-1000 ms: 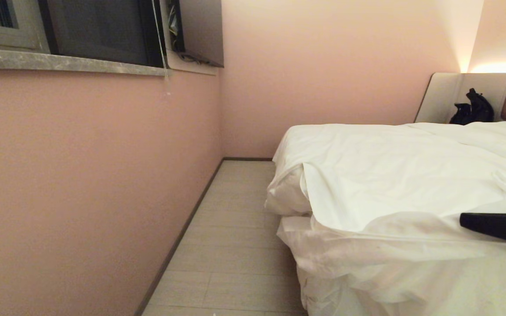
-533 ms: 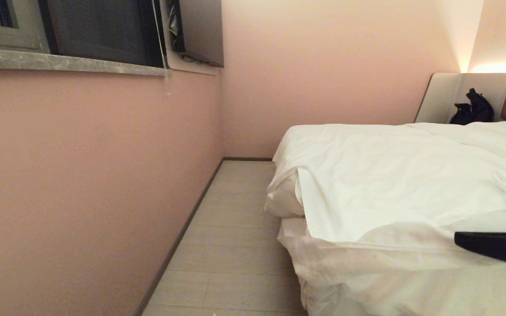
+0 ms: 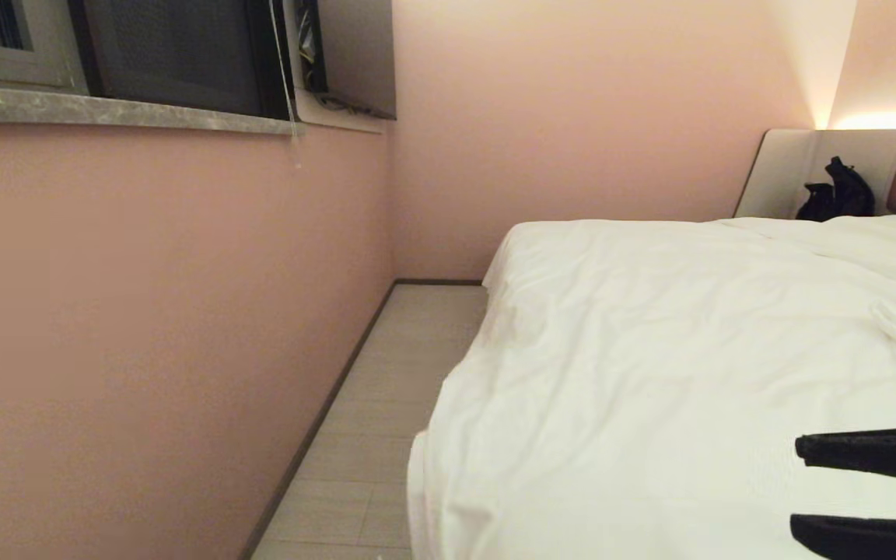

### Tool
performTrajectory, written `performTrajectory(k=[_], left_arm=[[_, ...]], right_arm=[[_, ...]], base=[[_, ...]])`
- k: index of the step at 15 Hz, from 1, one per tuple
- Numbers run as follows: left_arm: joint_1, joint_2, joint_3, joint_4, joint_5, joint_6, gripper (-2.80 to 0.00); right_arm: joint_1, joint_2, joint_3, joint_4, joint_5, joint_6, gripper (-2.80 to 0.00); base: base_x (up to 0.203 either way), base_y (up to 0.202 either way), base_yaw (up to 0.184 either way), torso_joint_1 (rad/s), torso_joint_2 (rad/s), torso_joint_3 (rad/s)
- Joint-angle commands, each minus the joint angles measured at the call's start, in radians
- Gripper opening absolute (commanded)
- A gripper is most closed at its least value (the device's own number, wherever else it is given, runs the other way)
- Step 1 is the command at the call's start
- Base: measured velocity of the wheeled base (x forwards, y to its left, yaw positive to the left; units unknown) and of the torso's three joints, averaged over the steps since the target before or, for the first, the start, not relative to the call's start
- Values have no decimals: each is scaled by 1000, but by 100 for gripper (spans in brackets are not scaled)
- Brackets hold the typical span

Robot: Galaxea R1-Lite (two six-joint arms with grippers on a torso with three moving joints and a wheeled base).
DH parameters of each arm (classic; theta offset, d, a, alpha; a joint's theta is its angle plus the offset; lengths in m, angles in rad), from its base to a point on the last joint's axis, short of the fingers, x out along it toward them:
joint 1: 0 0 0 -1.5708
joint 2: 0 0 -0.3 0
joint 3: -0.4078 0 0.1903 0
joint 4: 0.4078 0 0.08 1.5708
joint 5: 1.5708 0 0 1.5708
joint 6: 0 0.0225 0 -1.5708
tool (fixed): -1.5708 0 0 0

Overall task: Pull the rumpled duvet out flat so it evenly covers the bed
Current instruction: Flatten the corners of the folded blanket, then hold the folded corner of the quilt

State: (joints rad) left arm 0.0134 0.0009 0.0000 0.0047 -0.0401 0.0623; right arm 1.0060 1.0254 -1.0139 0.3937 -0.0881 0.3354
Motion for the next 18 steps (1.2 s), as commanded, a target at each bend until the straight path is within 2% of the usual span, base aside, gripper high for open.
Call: performTrajectory(k=[1, 3, 5, 7, 11, 12, 14, 18], left_arm=[[0, 1, 0, 0, -1, 1, -280], [0, 1, 0, 0, 0, 1, -280], [0, 1, 0, 0, 0, 1, -280], [0, 1, 0, 0, 0, 1, -280], [0, 1, 0, 0, 0, 1, -280], [0, 1, 0, 0, 0, 1, -280], [0, 1, 0, 0, 0, 1, -280], [0, 1, 0, 0, -1, 1, -280]], right_arm=[[2, -14, 9, 0, 7, 4, 0], [2, -25, 9, 0, -3, 7, 0], [-34, -17, 7, 2, -35, 24, 0], [-129, 17, 6, 1, -61, 47, 0], [-339, 115, -4, -1, -58, 58, 0], [-377, 143, -8, -8, -57, 61, -280], [-436, 197, -22, -42, -60, 67, -280], [-620, 293, -83, -68, -67, 134, -280]], base=[[0, 0, 0, 0, 0, 0], [0, 0, 0, 0, 0, 0], [0, 0, 0, 0, 0, 0], [0, 0, 0, 0, 0, 0], [0, 0, 0, 0, 0, 0], [0, 0, 0, 0, 0, 0], [0, 0, 0, 0, 0, 0], [0, 0, 0, 0, 0, 0]])
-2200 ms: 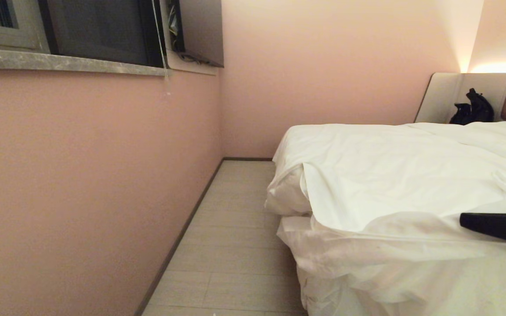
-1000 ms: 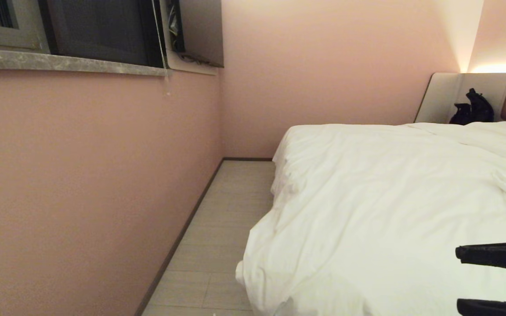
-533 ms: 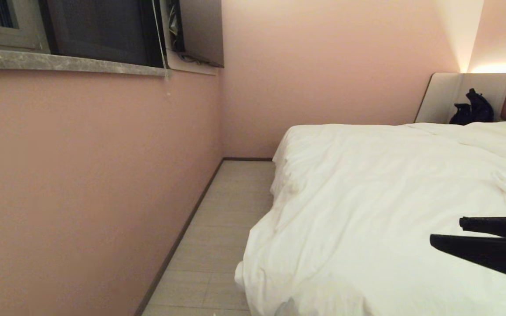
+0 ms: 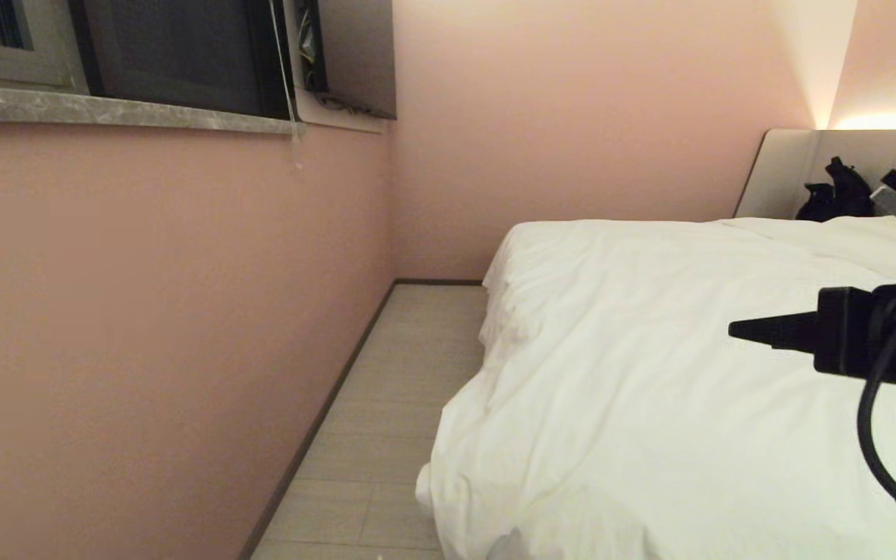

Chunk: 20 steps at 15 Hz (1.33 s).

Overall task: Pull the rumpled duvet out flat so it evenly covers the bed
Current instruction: Hold the folded corner of the quilt

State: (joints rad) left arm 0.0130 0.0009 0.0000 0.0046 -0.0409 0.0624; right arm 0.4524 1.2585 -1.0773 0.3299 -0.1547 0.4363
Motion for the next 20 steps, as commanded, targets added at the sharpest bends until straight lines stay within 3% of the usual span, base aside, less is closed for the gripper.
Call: performTrajectory(k=[1, 7, 14, 20], left_arm=[[1, 1, 0, 0, -1, 0, -280], [1, 1, 0, 0, 1, 0, -280], [1, 1, 0, 0, 1, 0, -280], [1, 1, 0, 0, 0, 0, -280]], right_arm=[[-116, 82, -32, -3, -2, 39, -280], [-400, 186, -31, 0, 1, 87, -280], [-409, 92, 19, -1, -2, 103, -280], [-401, -242, 67, 53, -34, 39, -280]], base=[[0, 0, 0, 0, 0, 0], [0, 0, 0, 0, 0, 0], [0, 0, 0, 0, 0, 0], [0, 0, 0, 0, 0, 0]])
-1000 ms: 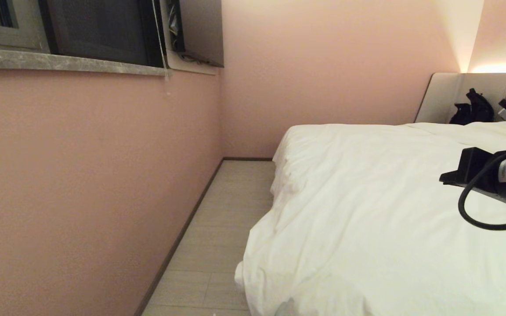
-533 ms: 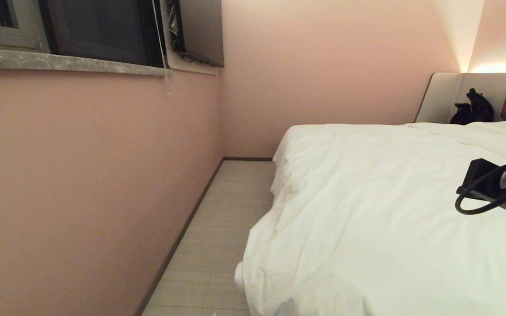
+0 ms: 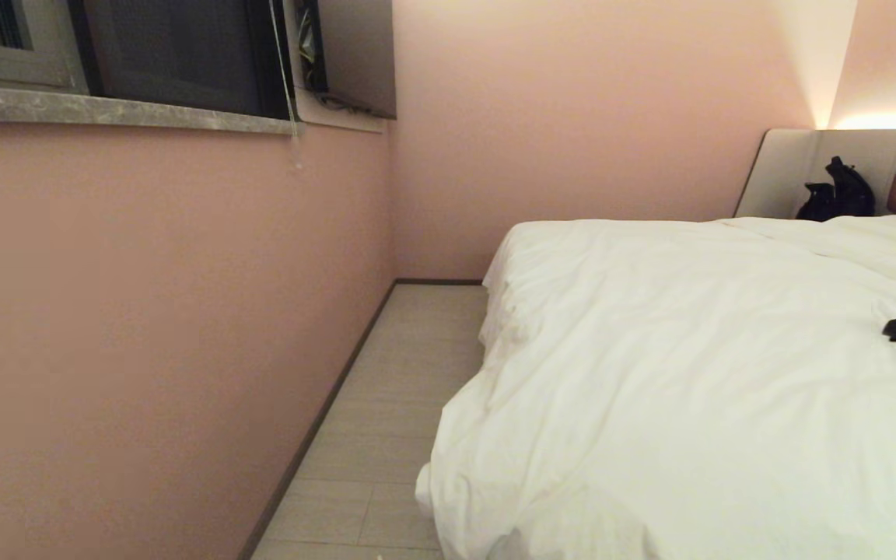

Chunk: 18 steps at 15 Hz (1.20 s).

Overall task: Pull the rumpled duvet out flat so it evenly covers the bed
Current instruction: Hold the folded corner of the quilt

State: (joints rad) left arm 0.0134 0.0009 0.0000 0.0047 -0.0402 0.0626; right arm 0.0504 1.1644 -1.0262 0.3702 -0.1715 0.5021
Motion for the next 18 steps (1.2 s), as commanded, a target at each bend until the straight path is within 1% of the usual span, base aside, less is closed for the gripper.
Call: performTrajectory(k=[1, 3, 6, 8, 10, 12, 15, 17, 18], left_arm=[[0, 1, 0, 0, 0, 0, -280], [0, 1, 0, 0, 0, 0, -280], [0, 1, 0, 0, -1, 0, -280], [0, 1, 0, 0, -1, 0, -280], [0, 1, 0, 0, 0, 0, -280], [0, 1, 0, 0, -1, 0, -280], [0, 1, 0, 0, 0, 0, -280], [0, 1, 0, 0, 0, 0, -280], [0, 1, 0, 0, 0, 0, -280]], right_arm=[[1, -217, 27, 15, -31, -54, -280], [-2, -336, 39, 22, -56, -100, -280], [-6, -464, 52, 27, -75, -122, -280], [-7, -544, 69, 28, -103, -143, -280], [-6, -634, 102, 28, -139, -186, -280], [-6, -729, 128, 29, -150, -228, -280], [-19, -838, 217, 29, -168, -272, -280], [-52, -887, 299, 20, -175, -300, -280], [-61, -907, 316, 19, -172, -305, -280]], base=[[0, 0, 0, 0, 0, 0], [0, 0, 0, 0, 0, 0], [0, 0, 0, 0, 0, 0], [0, 0, 0, 0, 0, 0], [0, 0, 0, 0, 0, 0], [0, 0, 0, 0, 0, 0], [0, 0, 0, 0, 0, 0], [0, 0, 0, 0, 0, 0], [0, 0, 0, 0, 0, 0]])
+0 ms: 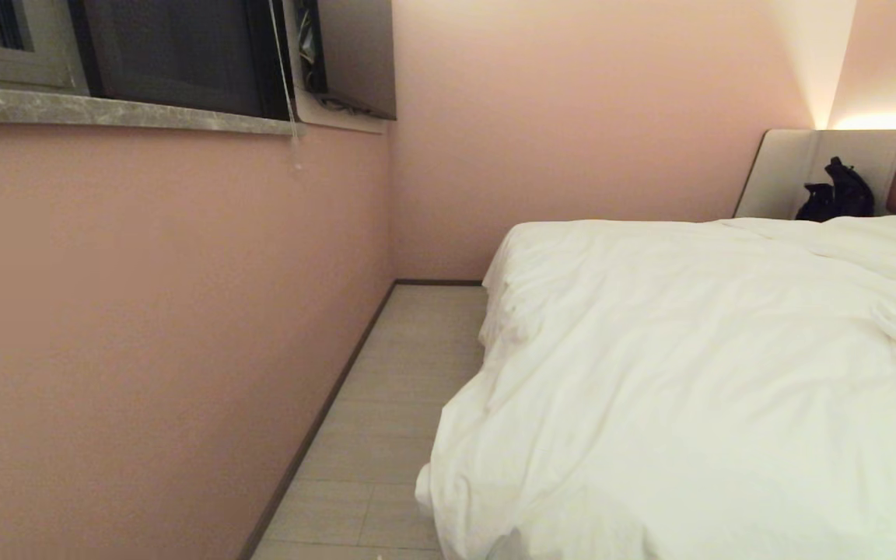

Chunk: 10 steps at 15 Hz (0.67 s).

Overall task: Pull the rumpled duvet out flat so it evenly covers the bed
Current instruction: Hold the folded corner of the quilt

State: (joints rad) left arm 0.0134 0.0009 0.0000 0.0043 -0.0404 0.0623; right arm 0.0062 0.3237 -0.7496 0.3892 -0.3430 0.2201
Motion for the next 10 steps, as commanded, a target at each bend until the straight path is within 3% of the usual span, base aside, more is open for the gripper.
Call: performTrajectory(k=[1, 3, 7, 10], left_arm=[[0, 1, 0, 0, -1, 1, -280], [0, 1, 0, 0, -1, 1, -280], [0, 1, 0, 0, 0, 1, -280], [0, 1, 0, 0, 0, 1, -280]], right_arm=[[-21, -89, 55, 2, 2, -28, -280], [-21, -134, 92, -1, 16, -37, -280], [-17, -310, 171, -2, 159, -117, -280], [-17, -322, 233, -66, 181, -141, -280]], base=[[0, 0, 0, 0, 0, 0], [0, 0, 0, 0, 0, 0], [0, 0, 0, 0, 0, 0], [0, 0, 0, 0, 0, 0]])
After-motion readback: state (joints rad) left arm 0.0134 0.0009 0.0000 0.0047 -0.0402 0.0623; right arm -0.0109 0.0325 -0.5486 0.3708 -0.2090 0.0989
